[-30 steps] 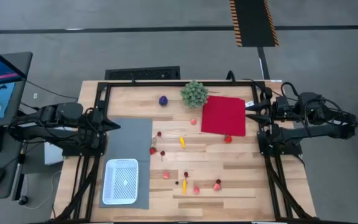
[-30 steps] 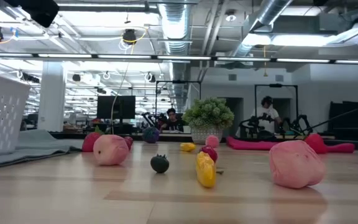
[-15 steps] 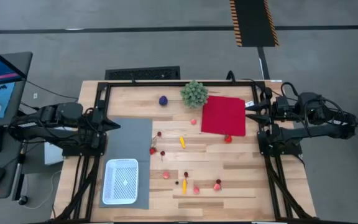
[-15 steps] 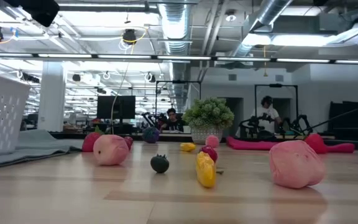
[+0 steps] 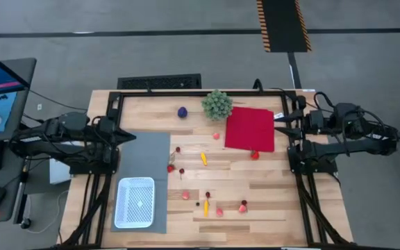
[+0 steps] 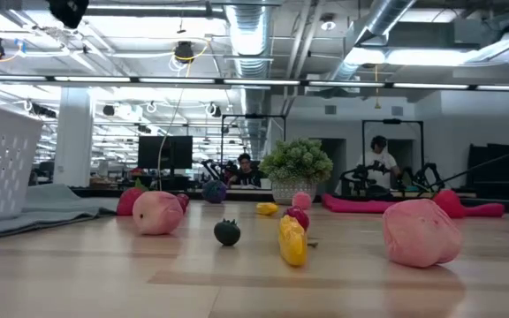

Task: Pick and placing Produce into tupperware
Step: Put the red strawberry into the white basket

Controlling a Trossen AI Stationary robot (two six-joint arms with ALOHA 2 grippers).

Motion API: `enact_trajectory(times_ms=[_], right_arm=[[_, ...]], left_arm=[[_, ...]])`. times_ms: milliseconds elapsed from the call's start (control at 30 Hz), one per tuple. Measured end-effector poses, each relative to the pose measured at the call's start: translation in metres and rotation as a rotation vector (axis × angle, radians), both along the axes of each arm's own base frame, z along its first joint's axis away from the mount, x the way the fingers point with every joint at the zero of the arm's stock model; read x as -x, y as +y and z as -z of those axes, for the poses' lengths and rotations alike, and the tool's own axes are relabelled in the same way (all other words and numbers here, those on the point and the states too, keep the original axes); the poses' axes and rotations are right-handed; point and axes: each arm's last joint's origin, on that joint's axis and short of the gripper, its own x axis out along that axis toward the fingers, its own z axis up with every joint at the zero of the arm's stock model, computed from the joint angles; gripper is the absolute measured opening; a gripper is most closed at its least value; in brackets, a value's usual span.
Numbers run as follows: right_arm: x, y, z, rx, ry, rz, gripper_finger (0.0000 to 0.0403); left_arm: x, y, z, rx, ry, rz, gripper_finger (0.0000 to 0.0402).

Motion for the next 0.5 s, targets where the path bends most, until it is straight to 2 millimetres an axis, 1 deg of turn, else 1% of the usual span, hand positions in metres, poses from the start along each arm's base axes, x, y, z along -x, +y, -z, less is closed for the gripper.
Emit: enact_trajectory(times_ms=[67,200,367,500], right_arm=[[0.0000,0.0000,-0.0002,0.038,-0.001,0.001,0.0143],[0.0000,0.0000,-0.0001,0.043,0.000,0.001,0.0143],[0.0001,0.0000,-0.0019,0.042,-0.019,0.001,0.0143],[0.0003,0.0001,-0.0068,-0.010,-0.070,-0.004,0.0143]], left_arm=[[-0.0008,0.0000,-0.0042,0.021,-0.045,-0.005,0.0000],[-0.0019,0.0000,-0.0102,0.069,-0.110,-0.013,0.0000],[-0.0020,0.0000,-0.0118,0.109,-0.128,-0.019,0.0000],[-0.0020,0.0005,-0.0117,0.187,-0.131,-0.050,0.0000]])
